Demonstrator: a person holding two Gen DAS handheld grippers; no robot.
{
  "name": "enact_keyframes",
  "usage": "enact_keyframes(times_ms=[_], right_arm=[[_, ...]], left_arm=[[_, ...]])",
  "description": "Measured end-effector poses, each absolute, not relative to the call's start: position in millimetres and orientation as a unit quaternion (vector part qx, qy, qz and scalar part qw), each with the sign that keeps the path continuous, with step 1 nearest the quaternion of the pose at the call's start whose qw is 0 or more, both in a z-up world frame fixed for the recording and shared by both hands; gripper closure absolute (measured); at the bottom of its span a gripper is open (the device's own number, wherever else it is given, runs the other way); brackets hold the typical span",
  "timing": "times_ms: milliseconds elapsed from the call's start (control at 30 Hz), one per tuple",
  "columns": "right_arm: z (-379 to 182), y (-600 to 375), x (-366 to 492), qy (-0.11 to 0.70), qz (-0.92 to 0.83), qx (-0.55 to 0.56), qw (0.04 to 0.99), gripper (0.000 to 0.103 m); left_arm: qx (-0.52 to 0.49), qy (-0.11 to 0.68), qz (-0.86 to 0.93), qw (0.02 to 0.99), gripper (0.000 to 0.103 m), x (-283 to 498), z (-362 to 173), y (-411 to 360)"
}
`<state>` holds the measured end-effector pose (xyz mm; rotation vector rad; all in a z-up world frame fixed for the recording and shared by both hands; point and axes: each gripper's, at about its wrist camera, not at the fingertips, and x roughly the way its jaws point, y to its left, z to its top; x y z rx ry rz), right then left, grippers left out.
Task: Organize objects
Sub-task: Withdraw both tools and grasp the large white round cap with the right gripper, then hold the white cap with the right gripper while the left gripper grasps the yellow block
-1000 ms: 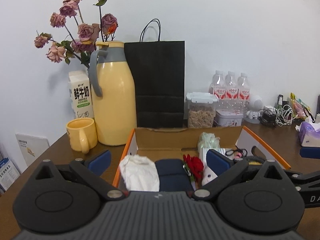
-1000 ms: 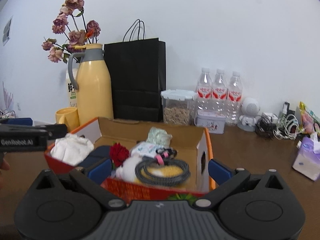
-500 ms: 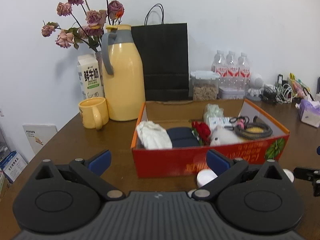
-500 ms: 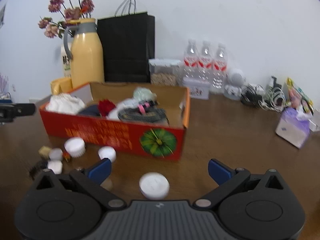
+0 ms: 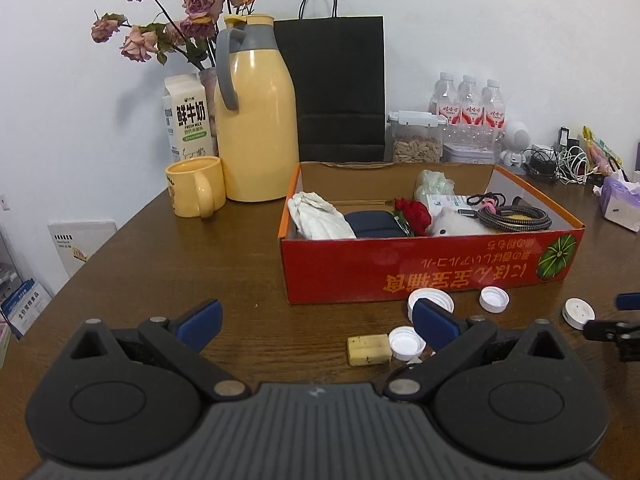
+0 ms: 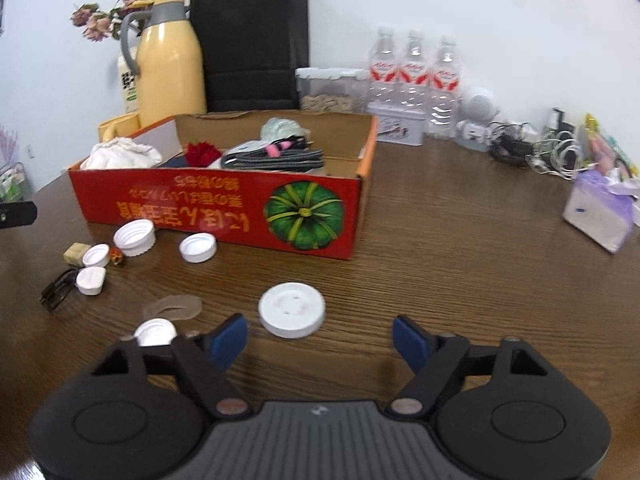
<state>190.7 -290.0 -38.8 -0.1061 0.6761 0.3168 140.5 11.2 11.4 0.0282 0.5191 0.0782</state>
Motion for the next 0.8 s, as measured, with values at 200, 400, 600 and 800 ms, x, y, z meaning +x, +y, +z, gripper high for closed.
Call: enact_keyframes(times_ms=[200,400,600,800], right_arm=[[-43.3,-278.0,205.7,0.34,0.161,-0.045,0.926,0.055],[-44.3,-276.9,207.3,0.33,0.162,-0.041,0.929,0.065],[-44.2,-273.9,200.2,0.312,0.158,-0.047,0.936,0.065],[-35.2,-269.7,181.5,0.271,0.163,-0.045,0.948,0.065]], left_arm=[[0.011,0.265,0.036,0.964,0.0,141.0,7.1,11.9],[0.008,0.266,0.035,0.963,0.0,142.8,5.9,11.7],[0.005,0.269,0.036,0.962,0.0,143.4,4.0,12.6],[0.002,0.277,0.036,0.96,0.0,142.3,1.7,13.9]])
